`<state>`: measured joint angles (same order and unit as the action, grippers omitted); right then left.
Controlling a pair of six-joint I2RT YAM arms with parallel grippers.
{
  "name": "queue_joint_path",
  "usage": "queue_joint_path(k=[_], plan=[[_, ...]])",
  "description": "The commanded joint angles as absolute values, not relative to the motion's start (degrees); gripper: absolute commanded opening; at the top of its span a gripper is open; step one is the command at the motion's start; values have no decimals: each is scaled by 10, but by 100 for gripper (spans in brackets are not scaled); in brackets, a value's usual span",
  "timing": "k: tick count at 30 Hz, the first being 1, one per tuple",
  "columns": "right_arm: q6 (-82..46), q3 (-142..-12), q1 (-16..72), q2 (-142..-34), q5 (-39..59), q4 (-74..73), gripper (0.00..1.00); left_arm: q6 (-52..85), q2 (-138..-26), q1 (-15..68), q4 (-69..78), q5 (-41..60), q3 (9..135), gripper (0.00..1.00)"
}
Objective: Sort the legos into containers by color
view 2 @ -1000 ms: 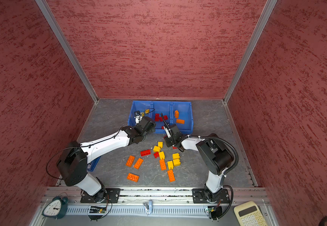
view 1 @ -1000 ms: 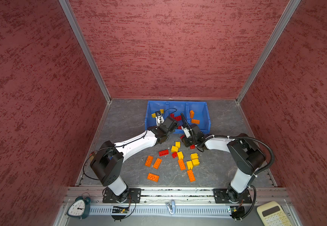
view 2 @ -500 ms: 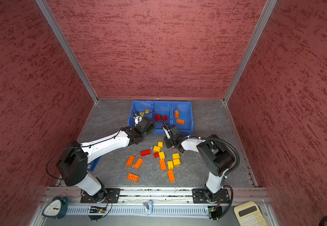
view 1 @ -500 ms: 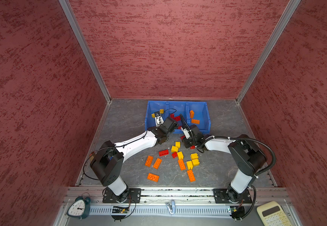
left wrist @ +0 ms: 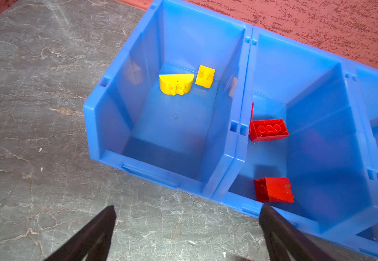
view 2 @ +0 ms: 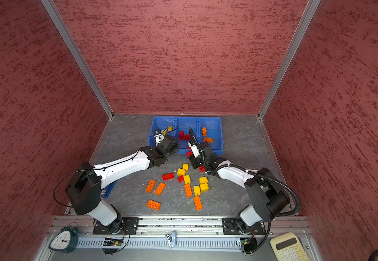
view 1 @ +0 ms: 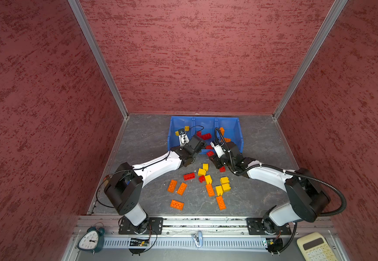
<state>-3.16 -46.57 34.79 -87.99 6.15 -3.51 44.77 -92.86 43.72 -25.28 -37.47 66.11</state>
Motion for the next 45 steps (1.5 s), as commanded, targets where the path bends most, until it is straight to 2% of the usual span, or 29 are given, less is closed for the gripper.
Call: queue_joint_path(k=[1, 11, 14, 17, 21, 25, 29, 35, 41, 45], plan=[[-57, -531, 351, -919, -1, -74, 22, 449, -920, 437, -259, -388, 664, 99], [-88, -740, 350, -1095, -71, 22, 24, 484, -888, 436, -306, -417, 636, 99], [-85, -772, 350, -1120, -65, 40, 28, 480, -874, 435, -306, -410, 619, 99], [-87, -782, 350, -1126, -58, 45, 38, 461, -863, 435, -301, -388, 602, 99], [-82, -769, 350, -1105, -48, 37, 53, 404, -854, 432, -291, -340, 580, 100], [-79, -735, 351, -1066, -26, 24, 67, 398, -853, 427, -339, -309, 582, 99], [-99, -681, 351, -1011, -14, 26, 76, 429, -851, 428, -372, -267, 582, 100], [-146, -578, 351, -909, 10, 65, 82, 485, -870, 429, -391, -193, 580, 100], [-213, -452, 351, -819, -41, 112, 82, 535, -882, 425, -395, -191, 600, 99], [-213, -431, 351, -821, -9, 142, 82, 543, -879, 425, -382, -195, 608, 100]])
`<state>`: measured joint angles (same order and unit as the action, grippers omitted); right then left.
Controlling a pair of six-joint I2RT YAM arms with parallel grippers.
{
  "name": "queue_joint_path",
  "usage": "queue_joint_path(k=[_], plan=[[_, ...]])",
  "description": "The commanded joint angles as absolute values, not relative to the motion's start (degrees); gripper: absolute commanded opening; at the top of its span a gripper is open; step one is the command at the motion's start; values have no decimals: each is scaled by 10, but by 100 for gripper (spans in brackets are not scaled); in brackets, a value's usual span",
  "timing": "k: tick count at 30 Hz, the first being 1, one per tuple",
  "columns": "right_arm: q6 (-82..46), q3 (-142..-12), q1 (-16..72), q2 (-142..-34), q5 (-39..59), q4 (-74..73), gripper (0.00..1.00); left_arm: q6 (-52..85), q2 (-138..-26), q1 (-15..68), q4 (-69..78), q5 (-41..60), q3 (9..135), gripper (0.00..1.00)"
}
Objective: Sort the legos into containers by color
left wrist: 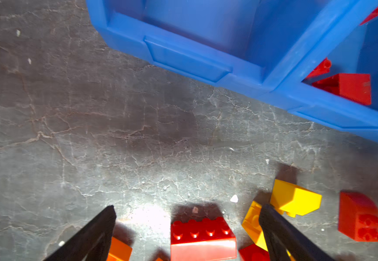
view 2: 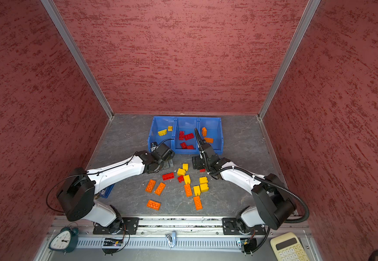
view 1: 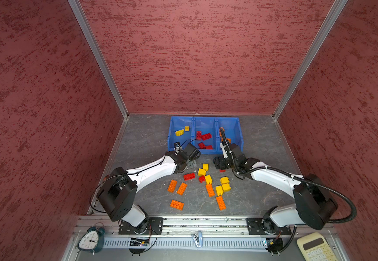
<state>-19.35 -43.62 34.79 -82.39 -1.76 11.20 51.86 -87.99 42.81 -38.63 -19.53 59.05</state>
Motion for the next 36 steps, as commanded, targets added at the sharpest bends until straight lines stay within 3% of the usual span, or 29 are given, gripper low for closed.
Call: queue_joint_path(k=[1, 8, 27, 32, 36], plan=[[-215, -429, 351, -828, -11, 146, 82, 543, -878, 425, -374, -195, 607, 99], [-196, -442, 352, -876, -47, 155, 76, 553, -877, 426, -342, -192, 597, 99], [-155, -455, 360, -924, -74, 136, 39, 538, -888, 426, -332, -181, 604, 99], [-127, -465, 361, -891, -50, 131, 32, 538, -887, 425, -336, -182, 605, 99], [-88, -469, 361, -841, 29, 87, 32, 538, -884, 425, -341, -189, 606, 99]])
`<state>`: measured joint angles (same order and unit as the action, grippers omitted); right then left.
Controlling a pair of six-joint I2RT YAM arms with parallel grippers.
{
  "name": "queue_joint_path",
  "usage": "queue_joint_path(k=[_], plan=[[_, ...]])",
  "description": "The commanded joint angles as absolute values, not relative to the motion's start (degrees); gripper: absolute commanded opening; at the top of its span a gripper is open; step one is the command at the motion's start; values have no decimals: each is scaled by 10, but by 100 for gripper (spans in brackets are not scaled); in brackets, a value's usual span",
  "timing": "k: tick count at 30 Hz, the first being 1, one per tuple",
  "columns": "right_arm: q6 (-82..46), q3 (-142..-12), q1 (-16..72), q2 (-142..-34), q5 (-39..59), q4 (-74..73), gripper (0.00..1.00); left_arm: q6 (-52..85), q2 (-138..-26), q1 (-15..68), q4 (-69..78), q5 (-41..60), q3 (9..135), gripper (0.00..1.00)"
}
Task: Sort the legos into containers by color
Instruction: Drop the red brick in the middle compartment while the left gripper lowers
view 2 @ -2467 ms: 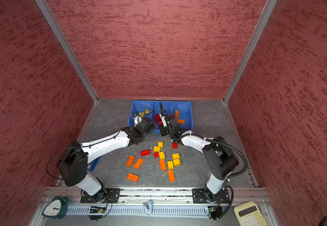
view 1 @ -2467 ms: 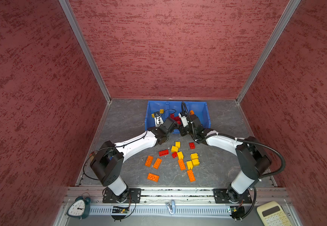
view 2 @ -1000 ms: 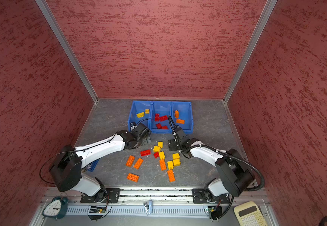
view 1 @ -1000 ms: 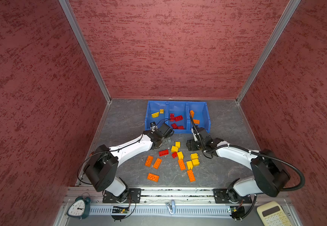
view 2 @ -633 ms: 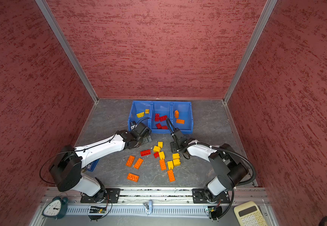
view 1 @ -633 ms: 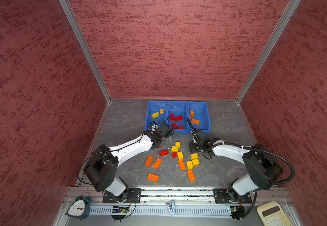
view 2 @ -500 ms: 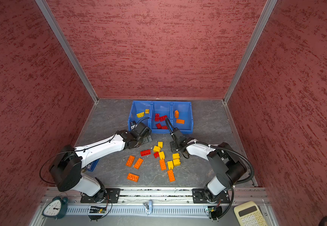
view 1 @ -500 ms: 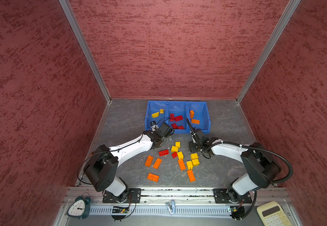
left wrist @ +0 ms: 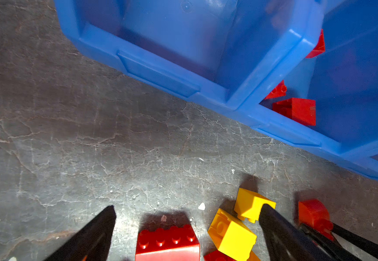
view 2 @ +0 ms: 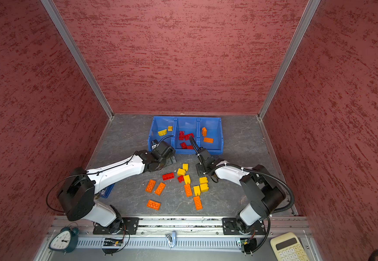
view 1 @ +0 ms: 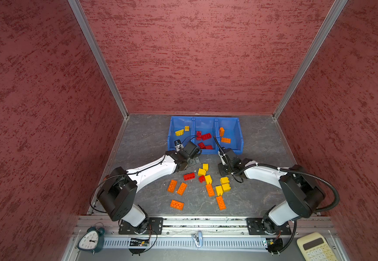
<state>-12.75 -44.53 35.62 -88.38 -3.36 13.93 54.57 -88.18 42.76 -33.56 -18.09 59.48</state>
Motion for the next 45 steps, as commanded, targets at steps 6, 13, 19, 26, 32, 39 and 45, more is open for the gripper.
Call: queue_joint_path(k=[6, 13, 19, 26, 32, 39, 45], plan=[[-64, -530, 361, -881, 48, 44, 33, 532, -870, 425, -366, -199, 595, 99], [-44, -654, 361, -999, -33, 38, 35, 484, -864, 419, -395, -143, 594, 99], [-35, -755, 361, -1086, -102, 58, 37, 487, -860, 419, -426, -106, 580, 99], [-43, -794, 361, -1115, -87, 58, 49, 476, -891, 420, -411, -63, 577, 100], [-40, -739, 361, -1065, -66, 28, 66, 466, -916, 422, -405, -58, 582, 95], [-60, -665, 361, -995, -40, -14, 78, 454, -944, 425, -400, -41, 588, 85], [-83, -603, 361, -942, -24, -51, 96, 448, -974, 429, -417, -37, 610, 84]])
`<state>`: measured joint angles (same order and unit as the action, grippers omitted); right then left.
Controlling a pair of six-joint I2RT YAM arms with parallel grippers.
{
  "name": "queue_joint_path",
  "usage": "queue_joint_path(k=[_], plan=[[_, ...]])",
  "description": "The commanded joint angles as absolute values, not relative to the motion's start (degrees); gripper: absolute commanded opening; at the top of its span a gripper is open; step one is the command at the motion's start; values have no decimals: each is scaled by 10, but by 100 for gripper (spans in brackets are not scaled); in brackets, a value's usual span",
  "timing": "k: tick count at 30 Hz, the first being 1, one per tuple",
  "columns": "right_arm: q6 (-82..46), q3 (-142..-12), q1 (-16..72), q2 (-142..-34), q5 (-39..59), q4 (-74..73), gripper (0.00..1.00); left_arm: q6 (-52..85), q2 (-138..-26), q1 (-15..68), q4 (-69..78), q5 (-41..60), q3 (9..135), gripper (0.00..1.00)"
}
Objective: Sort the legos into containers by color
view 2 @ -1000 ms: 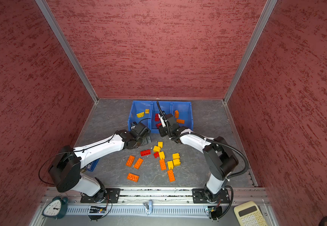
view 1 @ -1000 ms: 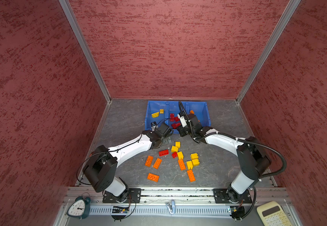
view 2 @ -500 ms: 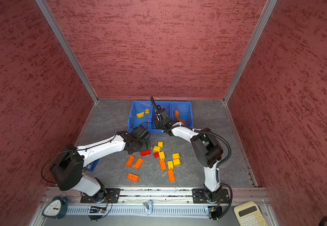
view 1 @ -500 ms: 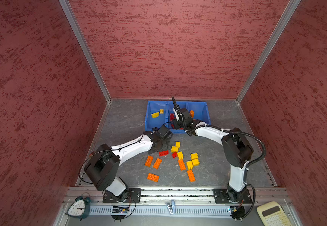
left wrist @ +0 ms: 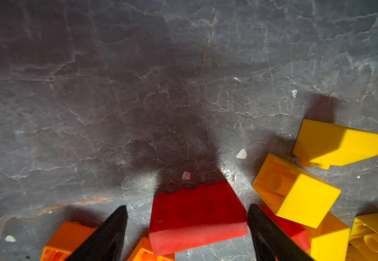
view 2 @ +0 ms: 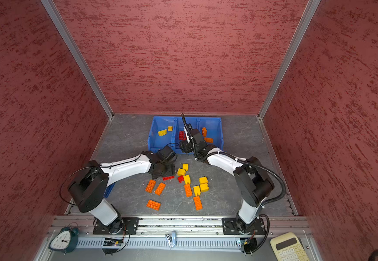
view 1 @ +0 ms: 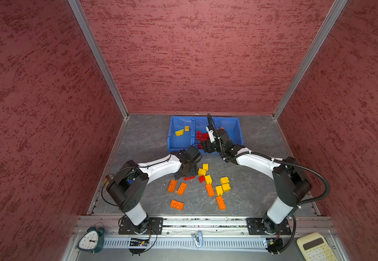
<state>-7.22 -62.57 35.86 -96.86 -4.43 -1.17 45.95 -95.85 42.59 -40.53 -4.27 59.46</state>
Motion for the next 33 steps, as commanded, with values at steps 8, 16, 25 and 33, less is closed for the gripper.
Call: queue_joint_path(k=[8, 16, 25, 33], plan=[[-103, -520, 361, -872, -21, -64, 99, 441, -1003, 442, -423, -30, 618, 83], [-128, -434, 361, -778, -8, -44, 99, 436, -1020, 446, -425, -31, 621, 75], [-186, -374, 360, -716, -78, -4, 99, 441, -997, 449, -447, -85, 633, 63], [-240, -378, 357, -731, -37, -3, 99, 383, -928, 450, -369, -159, 686, 61]])
